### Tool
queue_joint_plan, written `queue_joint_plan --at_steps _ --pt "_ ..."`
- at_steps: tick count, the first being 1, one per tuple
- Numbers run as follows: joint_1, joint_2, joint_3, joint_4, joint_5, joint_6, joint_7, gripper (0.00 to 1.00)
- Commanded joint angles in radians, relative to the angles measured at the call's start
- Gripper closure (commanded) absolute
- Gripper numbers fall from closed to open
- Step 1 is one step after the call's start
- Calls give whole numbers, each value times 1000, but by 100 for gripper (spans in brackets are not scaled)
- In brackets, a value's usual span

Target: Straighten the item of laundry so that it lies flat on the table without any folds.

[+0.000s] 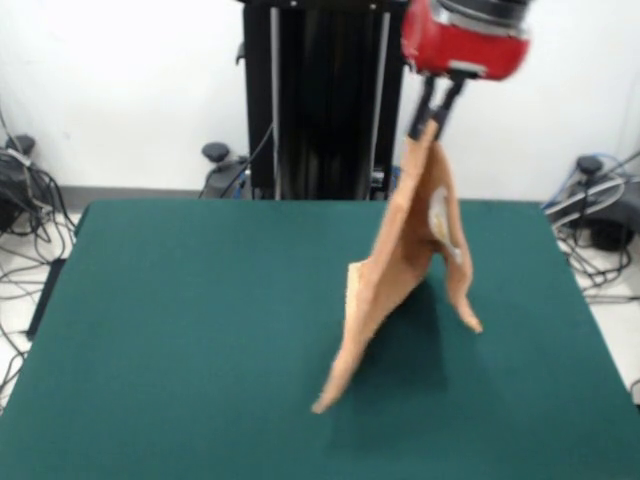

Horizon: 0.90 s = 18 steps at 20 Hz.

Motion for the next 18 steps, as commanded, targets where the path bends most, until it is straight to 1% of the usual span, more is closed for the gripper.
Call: queue_joint_plan --at_steps 1,6,12,18 --pt "-55 -66 40 118 -87 81 -76 100" --pt "-51 -67 52 115 -121 86 -48 100" --pt "-71 -54 77 134 -117 62 -21 100" --pt "-75 -20 74 146 -135 -2 17 100"
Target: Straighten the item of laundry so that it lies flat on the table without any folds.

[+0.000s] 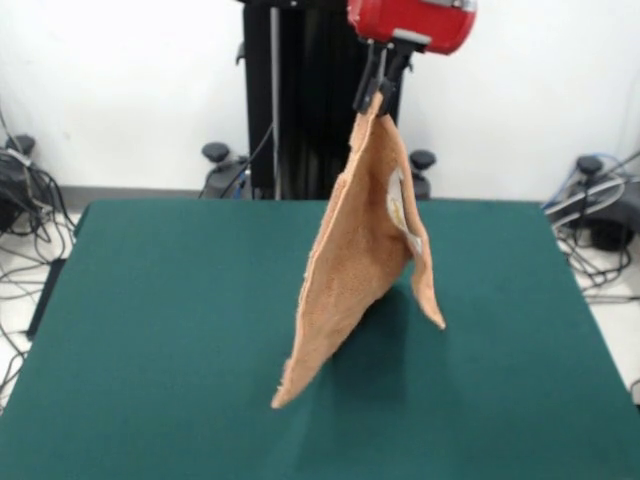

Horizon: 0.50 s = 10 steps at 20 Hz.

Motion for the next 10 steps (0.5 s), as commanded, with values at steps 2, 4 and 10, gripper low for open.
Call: queue_joint_plan --at_steps 2,4,10 --pt "-18 42 66 103 -62 -1 21 100" --pt "-24 39 72 114 -61 -12 17 100" --pt "-87 -17 131 263 -16 -49 -21 100"
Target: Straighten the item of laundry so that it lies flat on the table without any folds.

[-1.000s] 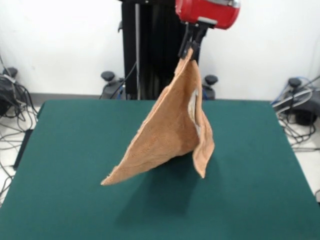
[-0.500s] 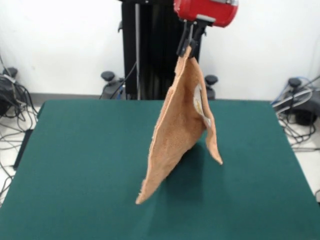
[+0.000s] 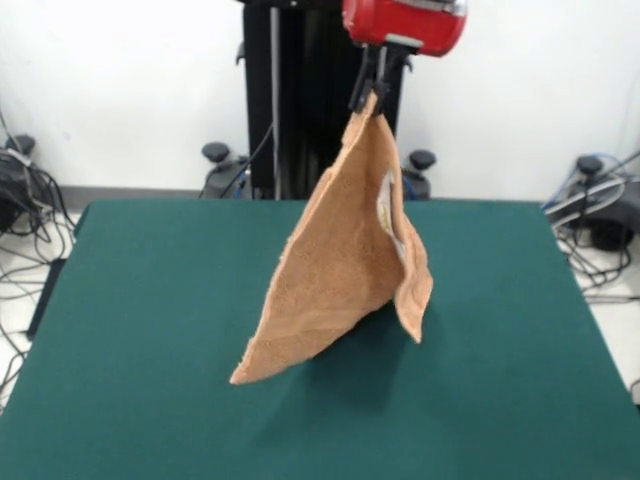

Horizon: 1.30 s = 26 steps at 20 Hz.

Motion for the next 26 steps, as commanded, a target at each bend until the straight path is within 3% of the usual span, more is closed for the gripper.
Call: queue_joint_plan --at_steps 1,11,14,20,26 --pt "-77 -37 132 252 -12 -52 -33 100" --pt "-141 -239 171 505 2 6 -76 100" --pt "-139 -218 164 506 -33 2 -54 100" --pt "-132 -270 154 512 -39 64 -51 100" --pt "-130 -222 141 496 -80 21 -8 100"
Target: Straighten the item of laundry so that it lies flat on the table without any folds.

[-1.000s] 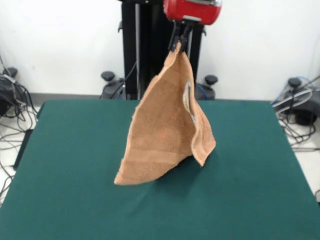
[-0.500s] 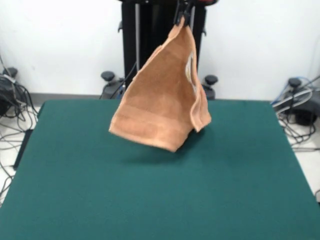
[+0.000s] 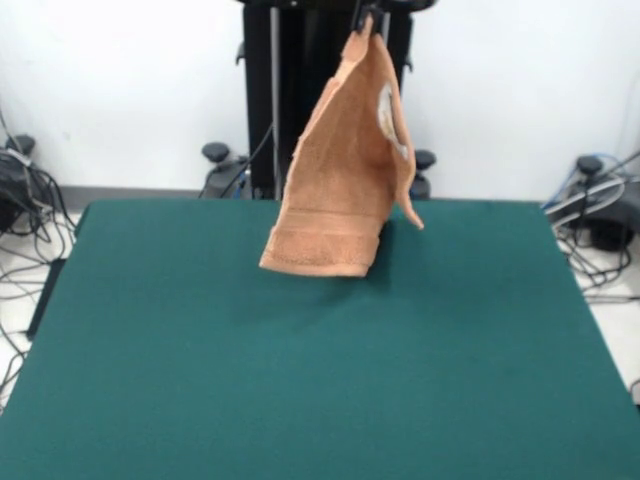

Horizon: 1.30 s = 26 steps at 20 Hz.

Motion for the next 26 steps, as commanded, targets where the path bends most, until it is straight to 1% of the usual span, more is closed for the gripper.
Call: queue_joint_plan --at_steps 1,6,7,10,11,12,15,17,19,21,23,25,26 --pt "-3 17 57 57 -67 45 -8 100" --pt "6 22 40 48 -92 51 10 100" --pt "10 6 36 49 -89 73 7 100" --pt "13 -82 37 67 -52 170 -33 100" --pt "6 -115 36 88 -41 189 -57 100" --pt "-5 -147 32 122 -33 193 -77 100" --pt "-53 -202 42 213 -18 141 -139 100" --pt "-58 -247 21 242 -38 151 -153 100" --pt "-39 -319 -23 248 -64 223 -162 100" --pt "-29 -374 -43 246 -79 288 -177 100" --pt "-34 -384 -41 248 -87 300 -177 100" --pt "-51 -349 -19 260 -94 250 -154 100" --pt "-59 -309 0 266 -94 198 -127 100"
